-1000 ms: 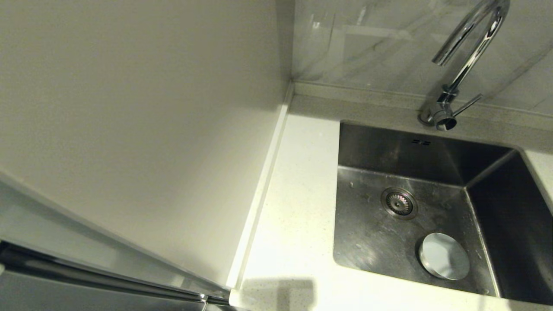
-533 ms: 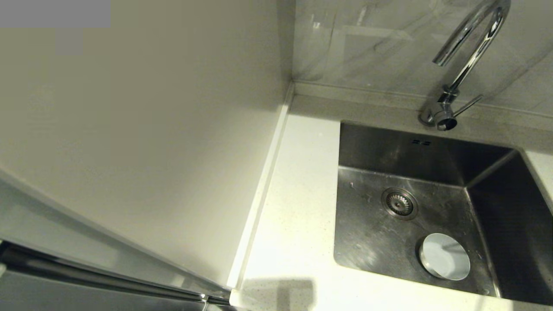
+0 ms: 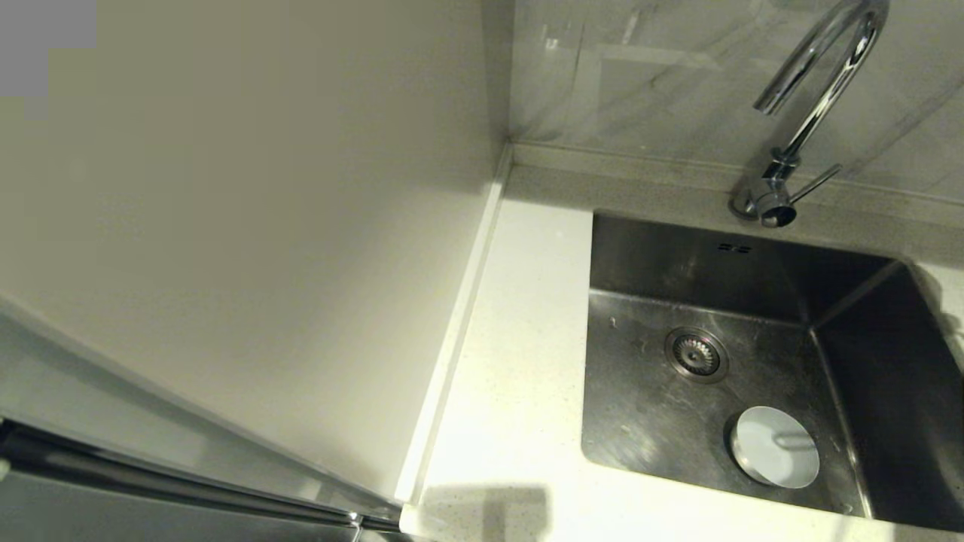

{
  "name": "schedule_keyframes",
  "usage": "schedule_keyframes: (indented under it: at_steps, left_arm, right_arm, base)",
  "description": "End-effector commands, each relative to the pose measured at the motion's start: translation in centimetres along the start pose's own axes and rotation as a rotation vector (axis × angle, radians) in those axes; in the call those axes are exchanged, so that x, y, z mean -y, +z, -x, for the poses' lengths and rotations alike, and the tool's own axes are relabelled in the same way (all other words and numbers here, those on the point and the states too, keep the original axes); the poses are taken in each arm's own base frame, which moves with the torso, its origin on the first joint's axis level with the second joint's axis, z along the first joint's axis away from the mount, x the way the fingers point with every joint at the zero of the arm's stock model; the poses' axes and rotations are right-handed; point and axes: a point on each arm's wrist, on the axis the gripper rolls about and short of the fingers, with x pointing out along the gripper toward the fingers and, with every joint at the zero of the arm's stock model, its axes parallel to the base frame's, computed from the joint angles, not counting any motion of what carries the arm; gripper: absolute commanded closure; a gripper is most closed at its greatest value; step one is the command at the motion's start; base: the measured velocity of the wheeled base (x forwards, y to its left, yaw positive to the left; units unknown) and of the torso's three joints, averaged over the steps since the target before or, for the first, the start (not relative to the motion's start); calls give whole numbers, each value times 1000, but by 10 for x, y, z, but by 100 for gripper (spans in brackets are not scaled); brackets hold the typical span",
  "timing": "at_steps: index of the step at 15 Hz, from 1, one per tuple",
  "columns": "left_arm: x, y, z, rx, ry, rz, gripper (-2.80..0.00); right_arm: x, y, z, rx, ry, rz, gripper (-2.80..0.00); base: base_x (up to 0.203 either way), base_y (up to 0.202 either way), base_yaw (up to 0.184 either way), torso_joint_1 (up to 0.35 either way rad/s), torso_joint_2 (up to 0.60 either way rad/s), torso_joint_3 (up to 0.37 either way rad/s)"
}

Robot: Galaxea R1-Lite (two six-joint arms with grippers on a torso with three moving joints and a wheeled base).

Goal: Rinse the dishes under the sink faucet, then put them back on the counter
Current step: Put a bowl back to the table from the sink

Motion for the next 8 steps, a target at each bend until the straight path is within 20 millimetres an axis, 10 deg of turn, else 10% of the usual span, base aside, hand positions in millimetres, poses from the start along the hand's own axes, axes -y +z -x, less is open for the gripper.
schedule_keyframes:
  at_steps: [1,8]
  left_arm:
    - [0,-1,0,-3,1,0,0]
    - [0,-1,0,-3,1,0,0]
  right_arm:
    - [-19,-13,5,-457,391,-121,0]
    - [-43,-10,13,-1067,492,-724,0]
  base:
    - [0,0,0,0,0,0]
    - [0,0,0,0,0,0]
